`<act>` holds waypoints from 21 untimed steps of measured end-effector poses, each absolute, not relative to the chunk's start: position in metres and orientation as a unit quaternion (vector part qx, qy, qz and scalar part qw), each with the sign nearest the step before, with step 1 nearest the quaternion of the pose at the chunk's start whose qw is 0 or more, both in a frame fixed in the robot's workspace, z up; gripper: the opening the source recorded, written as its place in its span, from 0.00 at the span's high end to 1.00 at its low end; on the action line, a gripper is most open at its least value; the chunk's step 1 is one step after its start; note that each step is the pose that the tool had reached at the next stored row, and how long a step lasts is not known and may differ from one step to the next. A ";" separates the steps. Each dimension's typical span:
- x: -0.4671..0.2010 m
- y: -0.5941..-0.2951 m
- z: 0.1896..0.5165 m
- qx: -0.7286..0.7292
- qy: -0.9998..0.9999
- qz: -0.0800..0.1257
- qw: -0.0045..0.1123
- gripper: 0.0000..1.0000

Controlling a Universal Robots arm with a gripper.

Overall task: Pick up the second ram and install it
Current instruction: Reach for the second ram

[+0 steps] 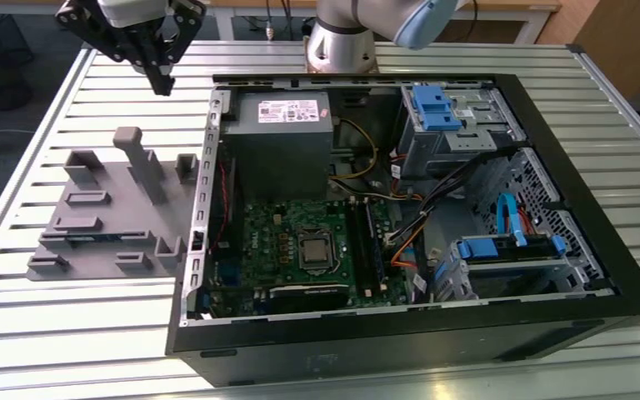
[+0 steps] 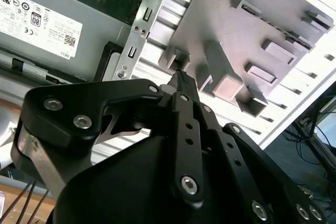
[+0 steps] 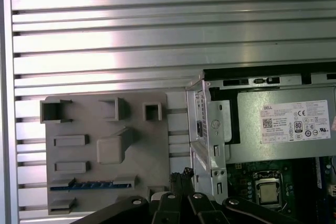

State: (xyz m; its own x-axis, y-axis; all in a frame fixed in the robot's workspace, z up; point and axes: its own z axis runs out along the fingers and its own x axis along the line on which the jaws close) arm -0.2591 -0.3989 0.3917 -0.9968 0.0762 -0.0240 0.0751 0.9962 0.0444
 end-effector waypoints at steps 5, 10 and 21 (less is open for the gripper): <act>-0.260 -0.399 0.392 0.038 0.999 0.022 0.013 0.89; -0.262 -0.399 0.392 0.038 0.999 0.022 0.013 0.89; -0.266 -0.399 0.392 0.038 0.999 0.022 0.013 0.89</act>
State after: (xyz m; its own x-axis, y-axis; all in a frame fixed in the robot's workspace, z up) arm -0.2656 -0.3989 0.3917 -0.9968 0.0762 -0.0240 0.0751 0.9962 0.0444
